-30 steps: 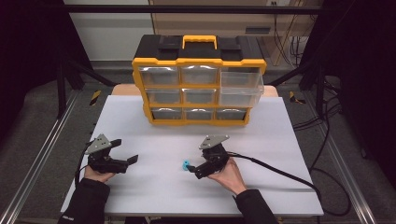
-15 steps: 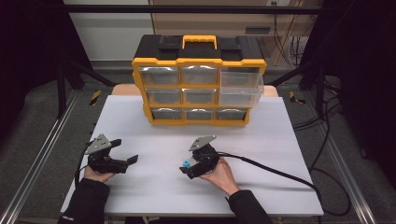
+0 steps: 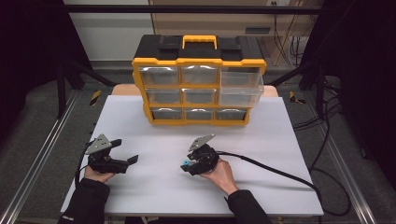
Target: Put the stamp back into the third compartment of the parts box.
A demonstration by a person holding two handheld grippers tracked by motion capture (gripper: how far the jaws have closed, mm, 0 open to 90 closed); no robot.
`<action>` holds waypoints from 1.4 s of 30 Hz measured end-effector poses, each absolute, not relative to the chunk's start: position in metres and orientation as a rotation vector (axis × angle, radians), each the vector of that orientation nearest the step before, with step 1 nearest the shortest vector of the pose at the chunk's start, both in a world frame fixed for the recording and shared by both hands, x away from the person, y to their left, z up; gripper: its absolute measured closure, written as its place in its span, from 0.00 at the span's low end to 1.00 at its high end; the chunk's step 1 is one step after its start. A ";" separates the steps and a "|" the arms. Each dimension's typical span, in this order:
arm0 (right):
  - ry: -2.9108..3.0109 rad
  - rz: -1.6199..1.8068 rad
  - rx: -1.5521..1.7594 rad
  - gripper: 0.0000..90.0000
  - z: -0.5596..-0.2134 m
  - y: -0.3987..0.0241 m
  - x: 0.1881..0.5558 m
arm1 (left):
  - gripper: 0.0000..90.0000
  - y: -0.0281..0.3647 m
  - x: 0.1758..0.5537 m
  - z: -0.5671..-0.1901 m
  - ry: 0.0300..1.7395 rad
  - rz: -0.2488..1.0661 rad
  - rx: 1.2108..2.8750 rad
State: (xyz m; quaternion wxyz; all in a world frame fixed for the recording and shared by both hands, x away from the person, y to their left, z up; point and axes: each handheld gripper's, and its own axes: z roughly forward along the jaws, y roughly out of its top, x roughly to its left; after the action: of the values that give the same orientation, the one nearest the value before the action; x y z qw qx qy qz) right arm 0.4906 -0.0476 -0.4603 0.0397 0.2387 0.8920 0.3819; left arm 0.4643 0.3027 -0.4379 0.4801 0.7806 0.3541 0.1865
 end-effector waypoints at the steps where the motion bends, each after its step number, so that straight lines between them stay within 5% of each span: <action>1: 2.741 1.169 0.729 0.55 -0.461 -0.047 0.491 | 0.02 0.303 0.464 -0.438 0.864 0.455 1.905; 20: 2.751 1.141 0.720 0.80 -0.461 -0.048 0.492 | 0.02 0.303 0.464 -0.438 0.865 0.459 1.904; 42: 2.736 1.175 0.723 0.81 -0.448 -0.053 0.488 | 0.02 0.303 0.464 -0.437 0.865 0.463 1.902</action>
State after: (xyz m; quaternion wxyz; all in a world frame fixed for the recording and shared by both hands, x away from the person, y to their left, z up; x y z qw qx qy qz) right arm 0.4884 -0.0530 -0.4485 0.0388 0.2358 0.8922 0.3832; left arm 0.4637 0.3027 -0.4375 0.4802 0.7795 0.3546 0.1899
